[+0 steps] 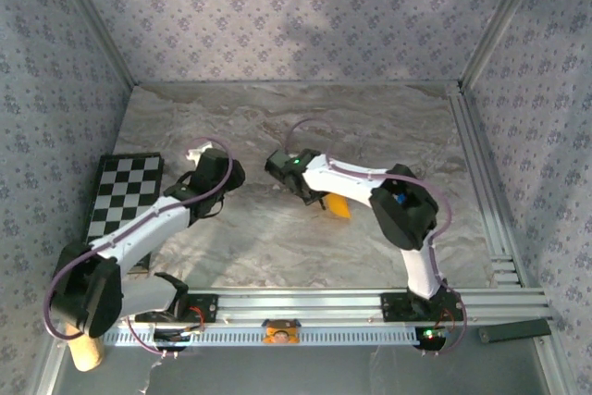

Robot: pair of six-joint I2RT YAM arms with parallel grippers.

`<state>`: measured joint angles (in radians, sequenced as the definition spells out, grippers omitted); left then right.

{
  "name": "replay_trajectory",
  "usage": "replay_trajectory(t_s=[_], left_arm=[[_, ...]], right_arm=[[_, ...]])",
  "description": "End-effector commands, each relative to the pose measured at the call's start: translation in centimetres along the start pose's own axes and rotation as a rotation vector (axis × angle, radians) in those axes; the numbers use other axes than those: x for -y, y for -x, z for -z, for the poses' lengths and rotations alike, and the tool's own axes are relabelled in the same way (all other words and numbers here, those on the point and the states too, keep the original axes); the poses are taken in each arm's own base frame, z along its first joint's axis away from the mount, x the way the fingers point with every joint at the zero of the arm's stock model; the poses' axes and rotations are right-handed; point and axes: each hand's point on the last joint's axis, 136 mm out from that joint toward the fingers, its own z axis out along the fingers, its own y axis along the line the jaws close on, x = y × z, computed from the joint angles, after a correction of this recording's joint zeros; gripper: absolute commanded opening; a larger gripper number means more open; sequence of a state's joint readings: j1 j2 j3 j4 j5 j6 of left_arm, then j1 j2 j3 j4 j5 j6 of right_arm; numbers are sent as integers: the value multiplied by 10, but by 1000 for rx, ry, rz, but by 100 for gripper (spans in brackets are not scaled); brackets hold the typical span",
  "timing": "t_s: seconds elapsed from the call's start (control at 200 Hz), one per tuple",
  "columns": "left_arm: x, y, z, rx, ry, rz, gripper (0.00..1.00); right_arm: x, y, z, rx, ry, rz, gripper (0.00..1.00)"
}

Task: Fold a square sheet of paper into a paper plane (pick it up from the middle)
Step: Turn over the paper at the center of the table, then third fold the triangle at the center of the table.

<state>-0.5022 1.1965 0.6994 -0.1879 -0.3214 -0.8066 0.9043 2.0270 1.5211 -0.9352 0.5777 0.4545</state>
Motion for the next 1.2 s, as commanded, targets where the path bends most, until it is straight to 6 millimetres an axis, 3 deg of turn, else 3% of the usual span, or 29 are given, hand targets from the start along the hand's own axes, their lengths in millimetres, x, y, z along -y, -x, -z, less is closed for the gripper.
replay_trajectory(t_s=[0.0,0.17,0.255,0.36,0.455,0.525,0.61,0.7,0.765,0.904,1.194], left_arm=[[-25,7,11,56,83,40,66],[-33,6,17,59,76,75,68],[-30,4,17,48,50,69,69],[-21,1,14,18,5,53,70],[-9,-4,9,-30,-37,34,70],[3,-9,4,-69,-80,22,70],[20,-18,-5,-126,-143,10,67],[38,-27,-13,-198,-206,4,65],[50,-34,-19,-252,-249,-8,63],[71,-52,-30,-364,-317,-16,59],[98,-83,-44,-557,-408,-10,54]], right_arm=[[-29,4,10,-8,97,-11,9],[-68,19,20,20,367,-97,19],[-79,31,32,66,541,-147,34],[-68,43,50,141,725,-216,50],[-44,52,66,212,886,-339,52],[-20,42,51,214,918,-443,50],[9,30,30,193,965,-570,34],[27,21,17,174,1067,-690,21],[34,14,8,163,1109,-748,17],[24,6,0,100,1173,-749,11],[-5,-3,-20,-17,1220,-760,8]])
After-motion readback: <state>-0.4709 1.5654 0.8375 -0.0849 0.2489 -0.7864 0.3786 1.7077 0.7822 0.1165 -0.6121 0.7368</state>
